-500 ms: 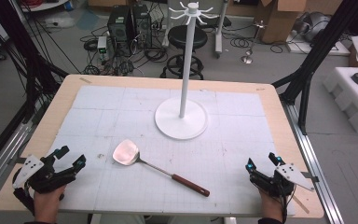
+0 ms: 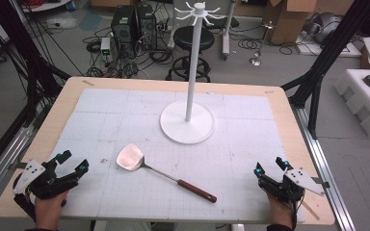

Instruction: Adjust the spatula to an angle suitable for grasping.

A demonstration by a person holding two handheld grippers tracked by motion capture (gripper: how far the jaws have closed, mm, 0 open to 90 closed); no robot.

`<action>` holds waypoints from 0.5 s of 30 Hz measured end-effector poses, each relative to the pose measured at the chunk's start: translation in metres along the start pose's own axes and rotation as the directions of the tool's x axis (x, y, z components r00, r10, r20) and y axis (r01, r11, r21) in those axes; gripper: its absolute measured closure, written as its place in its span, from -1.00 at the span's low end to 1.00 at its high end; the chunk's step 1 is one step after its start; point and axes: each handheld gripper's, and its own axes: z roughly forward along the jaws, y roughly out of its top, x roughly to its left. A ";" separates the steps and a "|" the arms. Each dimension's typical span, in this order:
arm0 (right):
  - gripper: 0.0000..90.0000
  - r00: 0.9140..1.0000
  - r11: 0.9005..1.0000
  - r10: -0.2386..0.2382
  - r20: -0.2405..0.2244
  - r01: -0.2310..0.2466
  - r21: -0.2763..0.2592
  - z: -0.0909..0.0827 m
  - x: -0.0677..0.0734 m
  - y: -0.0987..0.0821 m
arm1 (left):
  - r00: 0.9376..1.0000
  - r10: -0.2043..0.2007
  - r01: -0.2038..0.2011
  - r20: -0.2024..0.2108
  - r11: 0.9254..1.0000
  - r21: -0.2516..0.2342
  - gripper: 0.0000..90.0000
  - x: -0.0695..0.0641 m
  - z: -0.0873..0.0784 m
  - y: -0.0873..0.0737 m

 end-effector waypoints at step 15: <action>0.98 0.958 0.995 -0.010 -0.286 0.040 0.097 0.001 0.059 0.020 | 1.000 0.004 -0.004 0.015 1.000 0.003 -0.56 0.000 0.000 0.000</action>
